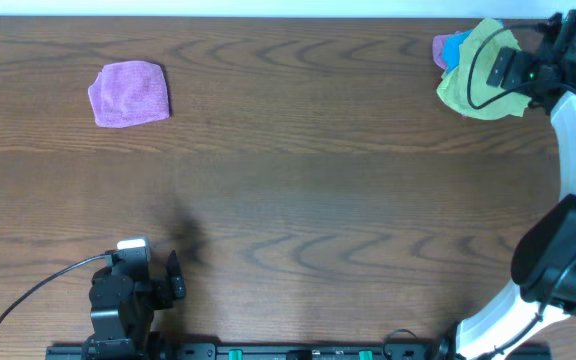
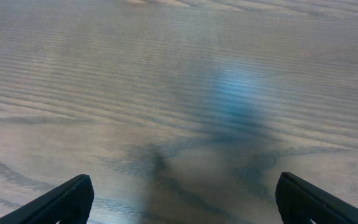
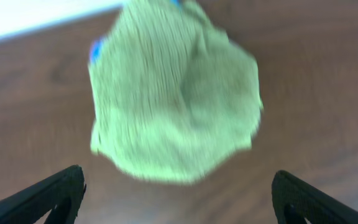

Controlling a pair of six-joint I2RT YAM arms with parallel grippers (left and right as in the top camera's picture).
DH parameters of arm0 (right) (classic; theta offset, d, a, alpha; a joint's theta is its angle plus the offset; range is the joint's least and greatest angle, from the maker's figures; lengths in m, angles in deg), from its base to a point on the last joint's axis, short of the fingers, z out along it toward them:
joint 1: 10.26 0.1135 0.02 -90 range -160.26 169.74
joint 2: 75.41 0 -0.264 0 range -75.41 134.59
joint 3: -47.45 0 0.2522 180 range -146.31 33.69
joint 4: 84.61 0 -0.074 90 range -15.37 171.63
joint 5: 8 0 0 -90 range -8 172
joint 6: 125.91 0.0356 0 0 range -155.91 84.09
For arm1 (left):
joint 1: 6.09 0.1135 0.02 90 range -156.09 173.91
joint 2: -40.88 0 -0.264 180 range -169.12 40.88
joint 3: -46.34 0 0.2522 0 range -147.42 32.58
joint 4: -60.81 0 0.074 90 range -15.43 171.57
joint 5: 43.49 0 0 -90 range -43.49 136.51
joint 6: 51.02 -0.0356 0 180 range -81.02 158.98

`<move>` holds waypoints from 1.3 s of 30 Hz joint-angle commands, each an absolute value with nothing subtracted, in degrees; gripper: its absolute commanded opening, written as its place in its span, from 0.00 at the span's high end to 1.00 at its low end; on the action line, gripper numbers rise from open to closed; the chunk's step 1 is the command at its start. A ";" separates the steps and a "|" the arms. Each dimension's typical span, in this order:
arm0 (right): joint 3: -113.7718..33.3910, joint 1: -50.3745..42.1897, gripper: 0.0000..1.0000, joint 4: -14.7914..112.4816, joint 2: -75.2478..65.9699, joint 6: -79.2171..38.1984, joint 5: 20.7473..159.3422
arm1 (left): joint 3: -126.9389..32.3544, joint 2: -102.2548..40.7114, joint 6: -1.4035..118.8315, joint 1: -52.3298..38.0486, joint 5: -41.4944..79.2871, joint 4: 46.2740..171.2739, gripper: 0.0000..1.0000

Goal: Fold the cloth
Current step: 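Reach the right gripper to the cloth pile and grasp the green cloth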

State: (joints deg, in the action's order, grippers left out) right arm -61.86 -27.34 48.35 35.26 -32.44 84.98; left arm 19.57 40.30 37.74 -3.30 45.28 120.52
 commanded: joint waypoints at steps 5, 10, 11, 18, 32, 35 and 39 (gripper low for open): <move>-63.04 -27.36 0.06 58.41 40.31 -28.29 88.92 | 21.78 40.67 38.24 -3.50 45.87 122.64 0.05; -63.04 -27.10 0.10 63.17 43.74 -26.50 88.92 | 21.78 40.67 38.22 -3.50 45.87 122.62 0.05; -63.04 -27.10 0.09 63.87 44.44 -26.06 88.94 | 21.78 40.67 38.22 -3.50 45.87 122.64 0.05; -63.04 -26.94 0.09 66.36 48.48 -25.23 89.40 | 21.78 40.67 38.22 -3.50 45.87 122.64 0.05; -63.04 -26.55 0.25 69.86 53.58 -25.23 91.02 | 21.78 40.67 38.22 -3.50 45.87 122.64 0.05; -63.06 -26.44 0.60 69.97 53.49 -25.23 91.30 | 21.78 40.67 38.22 -3.50 45.87 122.64 0.05; -63.09 -26.40 0.98 69.36 51.17 -25.25 91.28 | 21.78 40.67 38.22 -3.50 45.87 122.62 0.05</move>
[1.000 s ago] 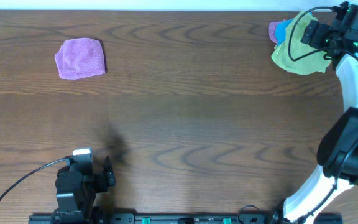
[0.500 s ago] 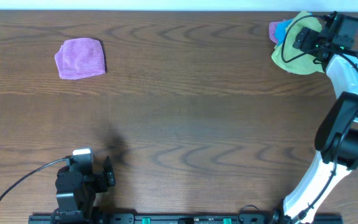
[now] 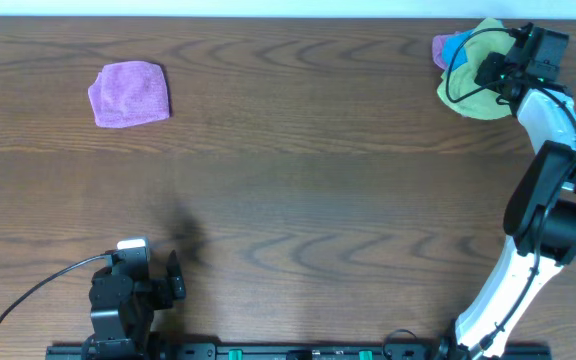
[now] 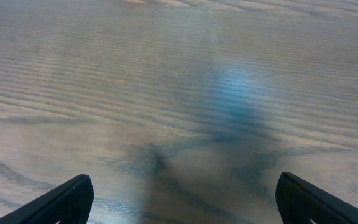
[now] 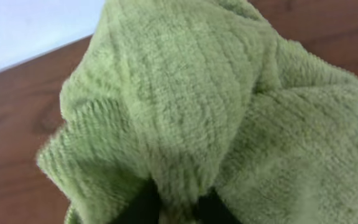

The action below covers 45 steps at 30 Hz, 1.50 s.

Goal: Fold the cloth
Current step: 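Reach the right gripper to the cloth pile and grasp the green cloth, then lift the green cloth with the right gripper and carry it toward center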

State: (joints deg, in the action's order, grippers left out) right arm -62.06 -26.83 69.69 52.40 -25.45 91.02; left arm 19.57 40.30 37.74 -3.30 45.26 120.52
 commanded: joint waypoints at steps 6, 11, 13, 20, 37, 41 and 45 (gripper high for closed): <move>-63.09 -26.29 0.98 63.98 44.59 -26.89 91.32 | 21.78 40.67 38.22 -3.50 45.85 122.64 0.05; -63.09 -25.59 0.99 54.98 36.48 -30.69 91.26 | 21.78 40.67 38.22 -3.50 45.85 122.64 0.05; -63.09 -25.30 0.99 51.41 33.32 -30.85 91.26 | 21.78 40.67 38.24 -3.50 45.87 122.64 0.05; -63.06 -22.94 0.98 35.04 23.09 -33.32 93.12 | 21.78 40.67 38.22 -3.50 45.85 122.64 0.05; -54.80 -1.76 0.98 7.15 8.25 -36.81 95.13 | 21.78 40.67 38.22 -3.50 45.85 122.64 0.05; -49.01 4.68 0.99 13.05 8.22 -32.09 93.22 | 21.78 40.67 38.22 -3.50 45.87 122.64 0.05; -45.77 9.49 0.98 21.86 8.90 -28.22 92.48 | 21.78 40.67 38.22 -3.50 45.87 122.64 0.05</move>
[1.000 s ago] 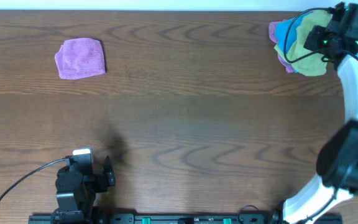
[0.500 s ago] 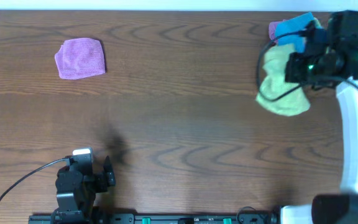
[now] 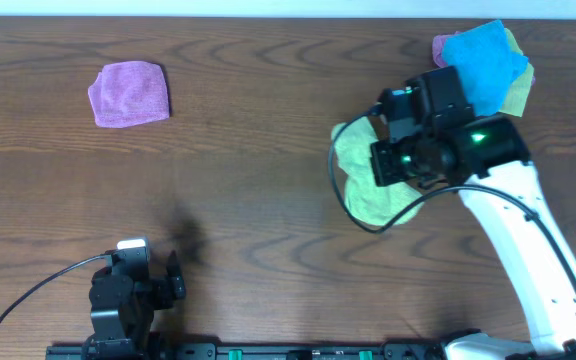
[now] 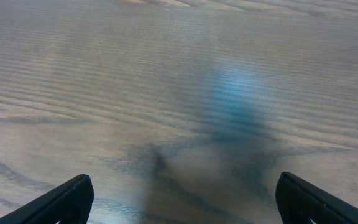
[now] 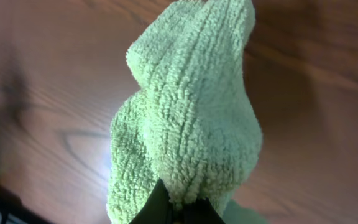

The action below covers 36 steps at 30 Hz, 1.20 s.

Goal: Fold the cloth
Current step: 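Lift the green cloth with the right gripper and carry it toward center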

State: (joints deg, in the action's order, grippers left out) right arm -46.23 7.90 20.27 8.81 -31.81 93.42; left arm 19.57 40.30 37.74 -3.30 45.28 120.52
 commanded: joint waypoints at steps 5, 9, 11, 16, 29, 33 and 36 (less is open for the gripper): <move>-45.64 11.98 0.98 31.09 17.84 -26.48 93.20 | 21.78 40.67 38.22 -3.50 45.87 122.64 0.05; -48.03 13.40 0.03 49.64 27.28 -25.51 106.40 | 21.78 40.67 38.22 -3.50 45.87 122.64 0.05; -53.23 14.54 0.01 50.93 31.11 -27.22 112.83 | 21.78 40.67 38.22 -3.50 45.87 122.62 0.05; -63.00 18.28 0.01 38.36 32.75 -28.27 94.21 | 21.78 40.67 38.22 -3.50 45.87 122.64 0.05; -61.01 14.98 0.01 32.00 31.13 -26.78 84.81 | 21.78 40.67 38.22 -3.50 45.87 122.64 0.05; -56.88 11.04 0.01 37.69 31.44 -23.88 89.09 | 21.78 40.67 38.22 -3.50 45.87 122.64 0.05; -52.42 8.01 0.01 43.98 32.31 -22.17 94.78 | 21.78 40.67 38.22 -3.50 45.87 122.64 0.05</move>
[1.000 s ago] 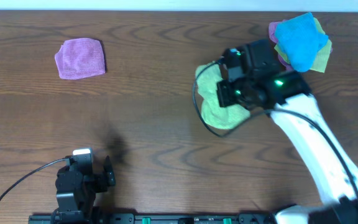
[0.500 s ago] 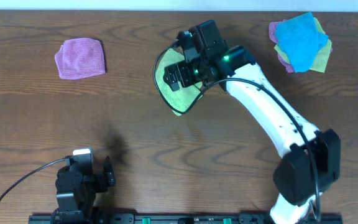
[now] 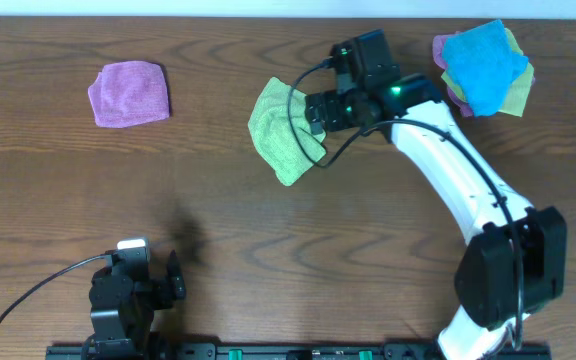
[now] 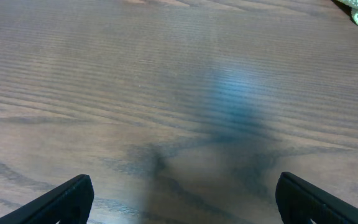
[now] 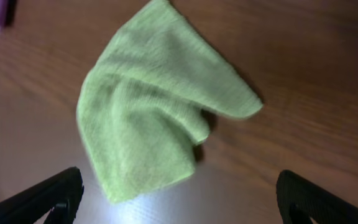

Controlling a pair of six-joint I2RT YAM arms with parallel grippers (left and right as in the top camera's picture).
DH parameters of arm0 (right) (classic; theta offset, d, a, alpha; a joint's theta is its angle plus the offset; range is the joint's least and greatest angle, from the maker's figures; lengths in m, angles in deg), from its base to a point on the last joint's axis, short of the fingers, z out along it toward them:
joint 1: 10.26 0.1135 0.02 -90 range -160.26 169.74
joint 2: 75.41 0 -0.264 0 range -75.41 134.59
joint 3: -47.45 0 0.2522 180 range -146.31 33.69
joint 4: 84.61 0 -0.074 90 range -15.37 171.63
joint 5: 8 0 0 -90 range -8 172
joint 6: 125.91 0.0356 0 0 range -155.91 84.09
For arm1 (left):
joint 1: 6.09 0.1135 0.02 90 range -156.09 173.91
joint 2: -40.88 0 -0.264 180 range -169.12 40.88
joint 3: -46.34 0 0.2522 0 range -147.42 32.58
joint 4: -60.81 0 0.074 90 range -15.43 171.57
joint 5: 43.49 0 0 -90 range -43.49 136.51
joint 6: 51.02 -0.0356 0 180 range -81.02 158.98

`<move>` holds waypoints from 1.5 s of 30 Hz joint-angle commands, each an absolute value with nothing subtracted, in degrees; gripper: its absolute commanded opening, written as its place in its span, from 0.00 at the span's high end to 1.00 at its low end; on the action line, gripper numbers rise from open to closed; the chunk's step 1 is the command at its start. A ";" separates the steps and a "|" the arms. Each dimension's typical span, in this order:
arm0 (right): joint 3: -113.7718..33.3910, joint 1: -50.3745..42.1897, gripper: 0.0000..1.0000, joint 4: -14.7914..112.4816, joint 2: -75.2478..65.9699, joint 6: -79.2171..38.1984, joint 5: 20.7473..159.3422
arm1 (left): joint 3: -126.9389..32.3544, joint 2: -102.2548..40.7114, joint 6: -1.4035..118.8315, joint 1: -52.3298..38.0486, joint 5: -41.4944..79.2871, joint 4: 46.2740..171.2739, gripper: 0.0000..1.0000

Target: Fold the cloth

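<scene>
A light green cloth (image 3: 283, 130) lies rumpled and partly doubled over on the wooden table (image 3: 268, 220), at the back middle. The right wrist view shows the green cloth (image 5: 154, 118) loose, with one corner pointing away. My right gripper (image 3: 313, 112) hovers just right of the cloth, open and holding nothing; in its wrist view the right gripper (image 5: 180, 190) has its fingers wide apart. My left gripper (image 3: 176, 278) rests open near the front left edge; in its own view the left gripper (image 4: 184, 196) sees bare wood, with an edge of the green cloth far off.
A folded purple cloth (image 3: 129, 94) lies at the back left. A pile of cloths with a blue cloth (image 3: 480, 65) on top sits in the back right corner. A cable loops by the left arm base (image 3: 118, 300).
My right gripper was shut on the green cloth, which hung from it over the table's right half. Now the gripper is open and the cloth lies on the table further left and back.
First my right gripper hung open over the green cloth on top of the corner pile. Then it was shut on that cloth. Later it held the cloth clear of the pile, leaving blue on top. Now the cloth lies released at the back middle. The left arm stayed put.
</scene>
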State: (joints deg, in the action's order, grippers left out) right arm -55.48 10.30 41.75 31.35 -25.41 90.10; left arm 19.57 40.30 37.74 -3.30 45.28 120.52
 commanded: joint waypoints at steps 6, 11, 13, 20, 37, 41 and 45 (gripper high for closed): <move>-46.98 5.34 0.01 54.10 35.70 -17.34 99.65 | 21.78 40.67 38.22 -3.50 45.87 122.64 0.05; -46.69 5.38 0.01 58.69 40.92 -14.15 102.56 | 21.78 40.67 38.22 -3.50 45.87 122.64 0.05; -46.71 5.47 0.01 60.44 42.87 -13.32 103.04 | 21.78 40.67 38.22 -3.50 45.87 122.62 0.05; -46.71 5.40 0.01 65.16 46.10 -10.15 102.30 | 21.78 40.67 38.22 -3.50 45.85 122.64 0.05; -46.93 5.23 0.89 79.61 50.80 -9.41 99.96 | 21.78 40.67 38.22 -3.50 45.87 122.64 0.05; -48.77 4.75 0.99 81.82 50.25 -10.65 99.96 | 21.78 40.67 38.22 -3.50 45.87 122.64 0.05; -51.87 4.77 0.98 82.03 48.51 -12.93 95.32 | 21.78 40.67 38.22 -3.50 45.87 122.64 0.05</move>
